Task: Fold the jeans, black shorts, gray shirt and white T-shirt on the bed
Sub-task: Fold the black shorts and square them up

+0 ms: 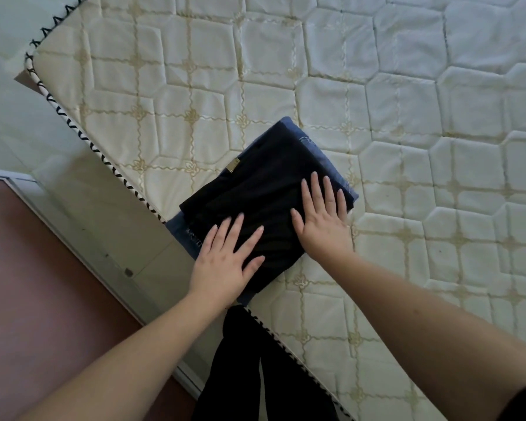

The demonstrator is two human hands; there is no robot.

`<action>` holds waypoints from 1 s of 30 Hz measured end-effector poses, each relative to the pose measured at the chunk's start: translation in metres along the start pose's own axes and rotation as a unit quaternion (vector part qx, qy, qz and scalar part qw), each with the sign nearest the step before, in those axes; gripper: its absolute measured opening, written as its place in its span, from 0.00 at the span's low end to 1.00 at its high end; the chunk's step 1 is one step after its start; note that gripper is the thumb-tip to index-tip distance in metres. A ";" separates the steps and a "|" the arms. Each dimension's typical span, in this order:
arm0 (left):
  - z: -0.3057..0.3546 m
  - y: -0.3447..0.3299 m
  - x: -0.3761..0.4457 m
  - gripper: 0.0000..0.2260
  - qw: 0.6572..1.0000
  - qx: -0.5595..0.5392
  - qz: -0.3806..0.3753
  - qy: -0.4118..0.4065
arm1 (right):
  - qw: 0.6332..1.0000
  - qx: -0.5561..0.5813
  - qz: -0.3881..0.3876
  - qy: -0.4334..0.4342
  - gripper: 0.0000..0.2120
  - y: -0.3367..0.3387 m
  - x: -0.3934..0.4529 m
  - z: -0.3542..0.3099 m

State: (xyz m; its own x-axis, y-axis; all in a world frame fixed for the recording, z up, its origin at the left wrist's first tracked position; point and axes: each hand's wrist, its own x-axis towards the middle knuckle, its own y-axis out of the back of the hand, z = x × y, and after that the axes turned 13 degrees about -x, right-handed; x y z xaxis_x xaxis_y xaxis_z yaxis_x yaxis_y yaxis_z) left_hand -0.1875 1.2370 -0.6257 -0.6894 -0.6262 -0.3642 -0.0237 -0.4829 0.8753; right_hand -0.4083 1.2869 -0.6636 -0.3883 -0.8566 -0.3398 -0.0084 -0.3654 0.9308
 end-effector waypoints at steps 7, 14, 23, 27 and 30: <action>0.002 -0.008 0.027 0.28 0.995 0.032 -0.072 0.063 | 0.996 0.022 -0.074 0.039 0.31 -0.003 0.022 0.005; 0.027 0.055 0.015 0.24 0.970 -0.116 -0.174 0.127 | 0.968 0.052 -0.235 0.070 0.26 0.073 0.021 0.023; 0.051 0.180 -0.153 0.16 0.993 -0.093 0.027 0.063 | 0.987 0.030 -0.067 0.145 0.19 0.223 -0.169 0.022; 0.049 0.218 -0.230 0.18 0.991 -0.025 0.124 0.046 | 0.975 0.001 0.112 0.192 0.14 0.282 -0.226 0.022; 0.058 0.243 -0.275 0.17 0.981 -0.014 0.188 0.045 | 0.960 0.020 0.161 0.230 0.16 0.314 -0.253 0.006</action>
State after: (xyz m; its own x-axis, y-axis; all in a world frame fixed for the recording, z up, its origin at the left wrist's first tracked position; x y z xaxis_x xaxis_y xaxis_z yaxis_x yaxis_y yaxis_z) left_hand -0.0457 1.3279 -0.2946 -0.5784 -0.8145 -0.0451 0.2400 -0.2228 0.9449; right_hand -0.3178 1.3913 -0.2841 0.0720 -0.9962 -0.0492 0.0053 -0.0489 0.9988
